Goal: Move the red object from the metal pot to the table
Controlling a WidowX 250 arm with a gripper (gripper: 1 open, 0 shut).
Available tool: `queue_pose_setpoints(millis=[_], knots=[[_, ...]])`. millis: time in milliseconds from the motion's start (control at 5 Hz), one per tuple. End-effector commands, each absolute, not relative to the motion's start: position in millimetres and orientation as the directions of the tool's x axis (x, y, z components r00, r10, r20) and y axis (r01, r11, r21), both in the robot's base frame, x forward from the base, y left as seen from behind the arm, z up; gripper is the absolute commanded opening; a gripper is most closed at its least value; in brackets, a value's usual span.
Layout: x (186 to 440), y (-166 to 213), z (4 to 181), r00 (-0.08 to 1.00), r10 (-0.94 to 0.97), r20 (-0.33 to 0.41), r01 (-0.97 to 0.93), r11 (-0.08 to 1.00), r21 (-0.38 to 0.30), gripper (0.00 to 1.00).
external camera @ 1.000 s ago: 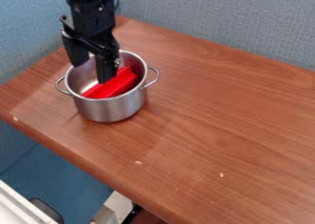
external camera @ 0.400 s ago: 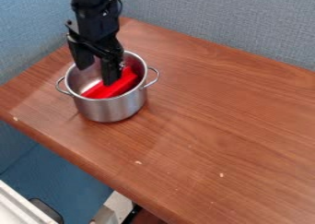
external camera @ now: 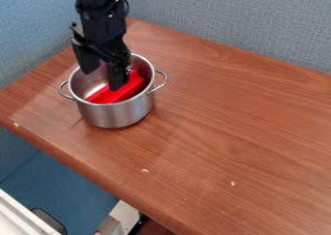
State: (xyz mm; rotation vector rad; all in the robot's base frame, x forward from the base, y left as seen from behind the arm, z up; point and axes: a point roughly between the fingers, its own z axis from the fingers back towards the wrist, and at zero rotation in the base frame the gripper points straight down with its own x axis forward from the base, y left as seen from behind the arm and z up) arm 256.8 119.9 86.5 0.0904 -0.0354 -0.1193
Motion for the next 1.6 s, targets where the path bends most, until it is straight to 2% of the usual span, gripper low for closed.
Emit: queue_pose_setpoints(millis=[0, 1400], knots=[[258.3, 120.5, 89.6, 0.992, -0.120, 0.048, 0.115, 0.988, 0.099, 1.00], [261.3, 115.8, 82.5, 0.990, -0.132, 0.055, 0.126, 0.986, 0.110, 1.00]])
